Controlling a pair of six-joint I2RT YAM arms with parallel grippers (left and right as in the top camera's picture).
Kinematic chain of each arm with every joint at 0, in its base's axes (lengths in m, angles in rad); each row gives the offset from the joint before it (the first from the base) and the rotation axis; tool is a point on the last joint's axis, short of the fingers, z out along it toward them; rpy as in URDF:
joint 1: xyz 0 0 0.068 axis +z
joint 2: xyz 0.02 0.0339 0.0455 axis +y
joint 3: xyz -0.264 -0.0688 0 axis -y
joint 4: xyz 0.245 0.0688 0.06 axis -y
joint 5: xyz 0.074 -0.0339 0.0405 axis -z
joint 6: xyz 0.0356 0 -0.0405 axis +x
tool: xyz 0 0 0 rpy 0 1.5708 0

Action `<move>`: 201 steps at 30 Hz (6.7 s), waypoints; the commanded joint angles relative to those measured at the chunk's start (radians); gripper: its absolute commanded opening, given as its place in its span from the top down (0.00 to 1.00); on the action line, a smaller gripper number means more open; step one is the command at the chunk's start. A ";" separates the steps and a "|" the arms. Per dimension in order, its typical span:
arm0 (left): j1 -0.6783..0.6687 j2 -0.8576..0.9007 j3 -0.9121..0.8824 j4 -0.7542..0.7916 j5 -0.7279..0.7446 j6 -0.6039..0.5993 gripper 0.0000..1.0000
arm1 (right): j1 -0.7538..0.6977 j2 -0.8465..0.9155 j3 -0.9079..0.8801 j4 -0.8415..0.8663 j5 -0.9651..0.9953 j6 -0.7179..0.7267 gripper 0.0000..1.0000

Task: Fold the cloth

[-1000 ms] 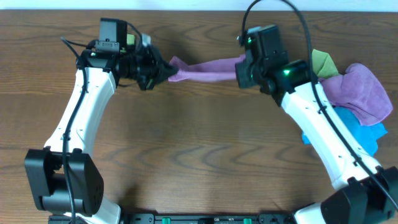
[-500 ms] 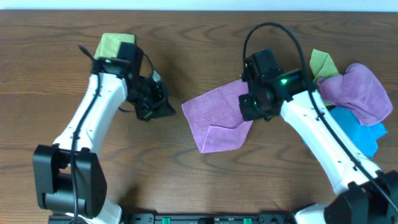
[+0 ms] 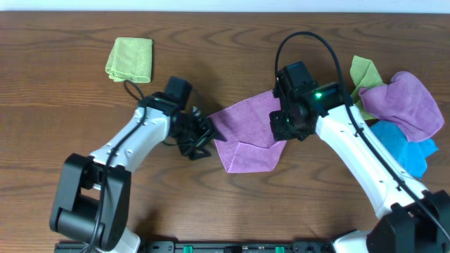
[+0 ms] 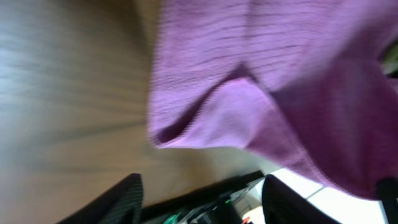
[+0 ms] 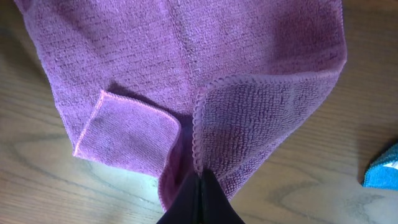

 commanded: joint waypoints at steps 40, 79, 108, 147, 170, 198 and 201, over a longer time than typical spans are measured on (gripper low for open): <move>-0.241 0.200 -0.016 0.254 -0.105 -0.111 0.40 | 0.008 -0.014 -0.004 0.066 -0.015 0.035 0.99; -0.090 -0.158 -0.013 0.098 -0.362 0.000 0.94 | 0.006 -0.005 -0.145 0.466 0.286 -0.027 0.99; -0.021 0.081 -0.013 0.362 -0.619 -0.040 0.94 | 0.000 0.293 -0.145 0.906 0.309 -0.184 0.98; 0.000 -0.082 -0.013 0.402 -0.570 0.005 0.80 | -0.094 0.031 -0.140 0.550 0.163 0.092 0.01; -0.066 0.181 -0.013 0.457 -0.611 -0.006 0.94 | -0.399 0.259 -0.149 0.583 -0.477 0.061 0.01; -0.064 0.188 -0.013 0.410 -0.611 -0.006 0.94 | -0.283 0.387 -0.147 0.748 -0.504 0.082 0.98; -0.064 0.188 -0.013 0.410 -0.610 -0.006 0.94 | -0.283 0.353 -0.147 0.748 -0.529 0.082 0.99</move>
